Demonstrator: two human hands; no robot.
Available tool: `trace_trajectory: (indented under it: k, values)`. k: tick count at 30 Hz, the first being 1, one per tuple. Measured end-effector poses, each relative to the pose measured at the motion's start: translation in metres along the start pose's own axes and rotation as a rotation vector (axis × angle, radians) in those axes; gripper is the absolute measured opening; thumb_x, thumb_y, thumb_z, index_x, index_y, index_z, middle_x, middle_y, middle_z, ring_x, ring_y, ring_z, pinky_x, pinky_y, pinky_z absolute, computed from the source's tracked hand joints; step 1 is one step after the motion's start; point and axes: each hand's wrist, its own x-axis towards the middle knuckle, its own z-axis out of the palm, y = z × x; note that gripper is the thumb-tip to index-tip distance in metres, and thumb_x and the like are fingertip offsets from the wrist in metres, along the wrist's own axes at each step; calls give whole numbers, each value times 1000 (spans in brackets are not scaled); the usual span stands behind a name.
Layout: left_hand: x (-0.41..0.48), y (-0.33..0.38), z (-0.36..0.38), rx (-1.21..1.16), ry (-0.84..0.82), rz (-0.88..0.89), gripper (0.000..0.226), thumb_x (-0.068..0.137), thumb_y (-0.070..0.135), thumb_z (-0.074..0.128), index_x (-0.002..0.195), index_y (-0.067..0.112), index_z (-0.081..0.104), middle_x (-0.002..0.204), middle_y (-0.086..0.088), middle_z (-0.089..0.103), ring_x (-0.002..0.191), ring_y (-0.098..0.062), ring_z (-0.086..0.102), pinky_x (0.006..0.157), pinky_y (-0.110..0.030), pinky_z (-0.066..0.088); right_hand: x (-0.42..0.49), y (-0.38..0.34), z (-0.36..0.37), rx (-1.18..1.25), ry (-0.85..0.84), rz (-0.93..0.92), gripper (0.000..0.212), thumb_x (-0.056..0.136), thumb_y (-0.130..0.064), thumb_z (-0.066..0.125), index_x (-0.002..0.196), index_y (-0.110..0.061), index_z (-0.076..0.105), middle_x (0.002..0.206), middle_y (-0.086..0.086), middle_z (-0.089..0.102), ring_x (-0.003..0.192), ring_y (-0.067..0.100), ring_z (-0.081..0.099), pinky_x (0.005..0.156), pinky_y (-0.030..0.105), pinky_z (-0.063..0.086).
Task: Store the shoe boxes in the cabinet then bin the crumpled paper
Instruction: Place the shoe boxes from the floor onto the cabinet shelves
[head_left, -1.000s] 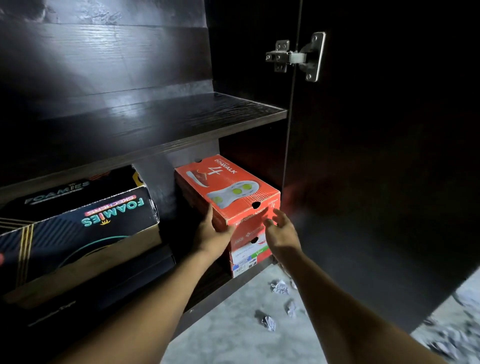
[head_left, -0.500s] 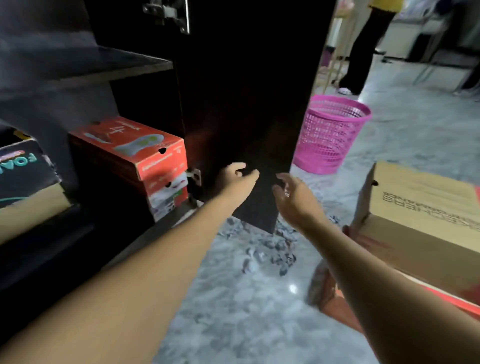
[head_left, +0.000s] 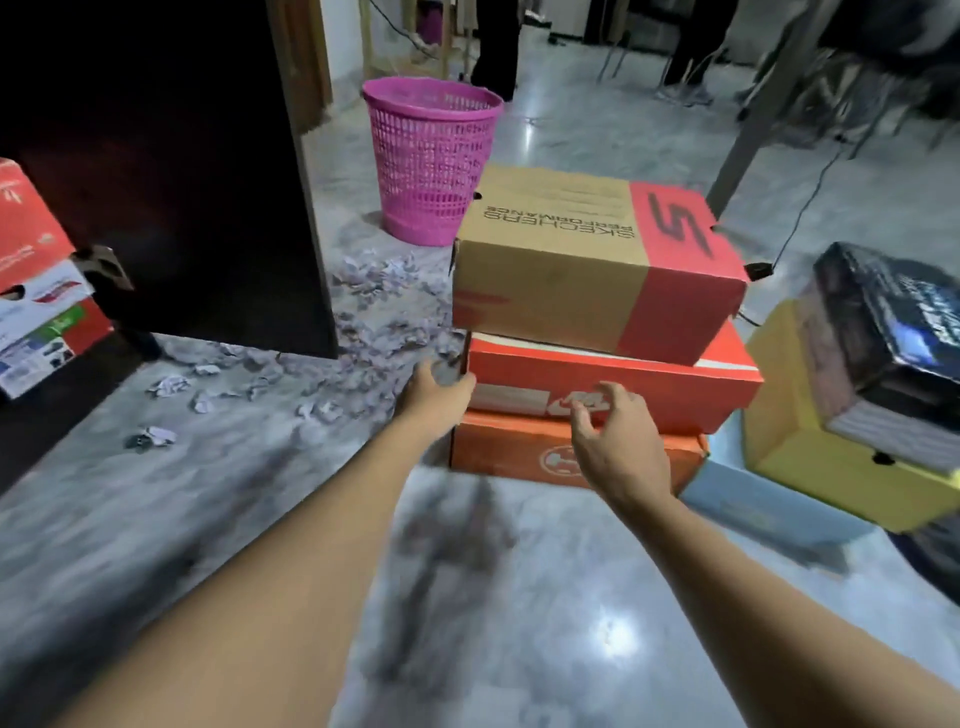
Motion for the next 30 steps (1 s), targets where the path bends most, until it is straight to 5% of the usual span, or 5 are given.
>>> trace_trajectory:
  k: [3, 9, 19, 24, 30]
  values:
    - [5, -20, 30, 2, 49, -122, 67, 94, 36, 56, 149, 10, 28, 153, -13, 37, 139, -30, 37, 112, -35, 30, 3, 46, -5, 12, -3, 151, 45, 93, -37, 53, 133, -16, 50, 134, 13, 48, 128, 34, 44, 102, 43, 39]
    - [29, -42, 59, 30, 103, -216, 51, 98, 35, 47, 141, 7, 42, 144, -18, 47, 130, -36, 47, 107, -41, 39, 18, 94, 2, 140, 2, 390, 70, 93, -32, 55, 153, -11, 26, 158, 19, 17, 145, 38, 18, 117, 43, 21]
    - [41, -66, 67, -2, 119, -199, 17, 93, 35, 43, 103, 25, 52, 117, -14, 62, 104, -38, 60, 96, -52, 50, 45, 109, 15, 208, 139, 491, 70, 90, -29, 56, 149, -10, 23, 149, 13, 22, 122, 40, 48, 97, 44, 42]
    - [34, -69, 59, -67, 72, -217, 16, 95, 37, 43, 104, 28, 52, 111, -8, 63, 99, -34, 64, 93, -51, 53, 42, 113, 15, 193, 99, 474, 62, 91, -32, 53, 146, -14, 28, 136, 10, 37, 107, 35, 59, 85, 40, 46]
    - [5, -82, 42, -110, 114, -249, 27, 93, 37, 42, 116, 31, 54, 110, -8, 64, 96, -34, 64, 90, -51, 55, 9, 110, 20, 209, 123, 451, 66, 90, -39, 58, 146, -19, 29, 133, 7, 40, 108, 32, 59, 91, 43, 48]
